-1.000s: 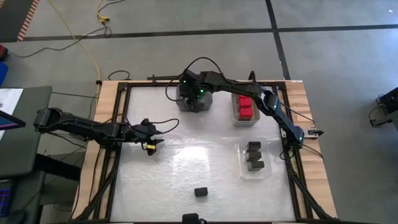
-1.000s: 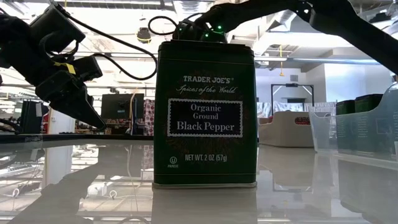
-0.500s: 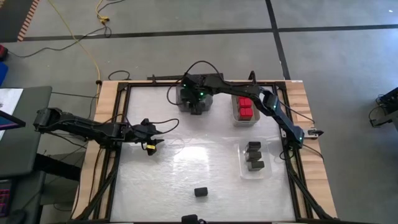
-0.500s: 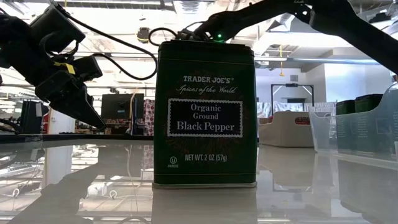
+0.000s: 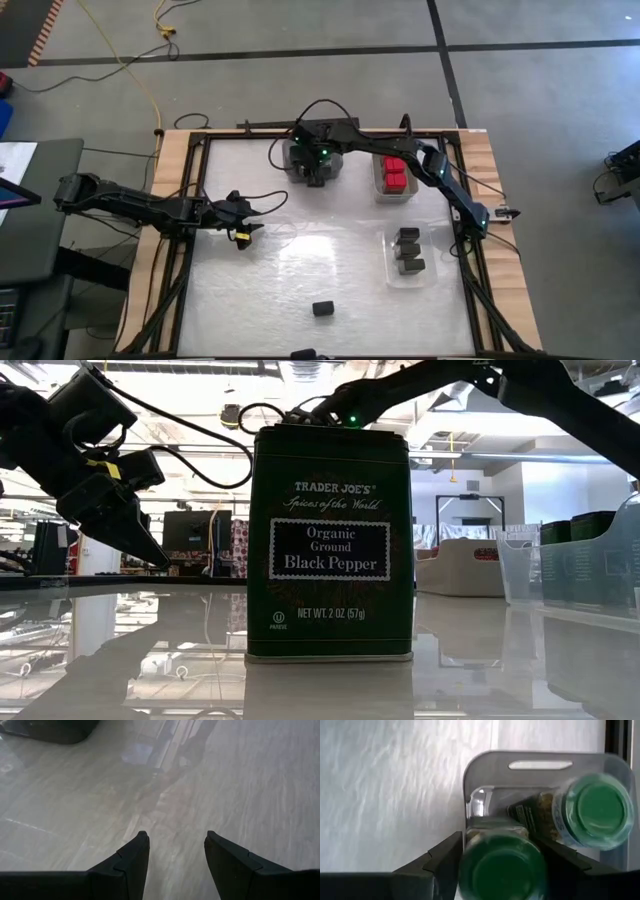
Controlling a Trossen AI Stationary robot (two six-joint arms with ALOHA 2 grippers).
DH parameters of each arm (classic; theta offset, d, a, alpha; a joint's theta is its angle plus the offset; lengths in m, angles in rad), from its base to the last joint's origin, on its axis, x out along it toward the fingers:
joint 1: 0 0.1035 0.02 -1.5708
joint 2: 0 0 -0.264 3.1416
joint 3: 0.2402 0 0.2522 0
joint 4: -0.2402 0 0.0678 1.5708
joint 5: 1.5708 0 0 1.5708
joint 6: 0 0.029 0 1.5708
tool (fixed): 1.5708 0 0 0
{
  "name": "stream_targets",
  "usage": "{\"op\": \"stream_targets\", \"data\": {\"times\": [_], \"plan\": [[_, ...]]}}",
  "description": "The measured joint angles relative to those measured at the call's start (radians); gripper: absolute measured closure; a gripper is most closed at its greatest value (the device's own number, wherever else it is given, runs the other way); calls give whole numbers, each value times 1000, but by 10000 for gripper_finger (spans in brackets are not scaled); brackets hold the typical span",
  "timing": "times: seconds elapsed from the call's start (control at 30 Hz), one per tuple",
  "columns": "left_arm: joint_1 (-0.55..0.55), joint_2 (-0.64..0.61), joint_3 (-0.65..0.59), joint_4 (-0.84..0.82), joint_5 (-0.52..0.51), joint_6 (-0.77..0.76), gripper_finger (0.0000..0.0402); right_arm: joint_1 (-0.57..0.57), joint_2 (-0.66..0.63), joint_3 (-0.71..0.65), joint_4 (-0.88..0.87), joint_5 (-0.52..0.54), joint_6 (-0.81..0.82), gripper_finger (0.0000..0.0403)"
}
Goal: Sort spices by type
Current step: Put the green seasoning bottle into the black bin, then put the black seasoning can into the white transparent bin
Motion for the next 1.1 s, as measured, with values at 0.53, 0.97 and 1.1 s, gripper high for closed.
{"op": "stream_targets", "data": {"times": [0.53, 0.97, 1.1], "plan": [[0, 0, 0, 0, 0, -3, 219, 4, -8, 40, -47, -2, 1, 136], [0, 0, 0, 0, -1, -2, 219, 2, -11, 214, -206, 8, -7, 136], [0, 0, 0, -2, -1, -2, 219, 2, -61, 208, -286, 9, 63, 136]]}}
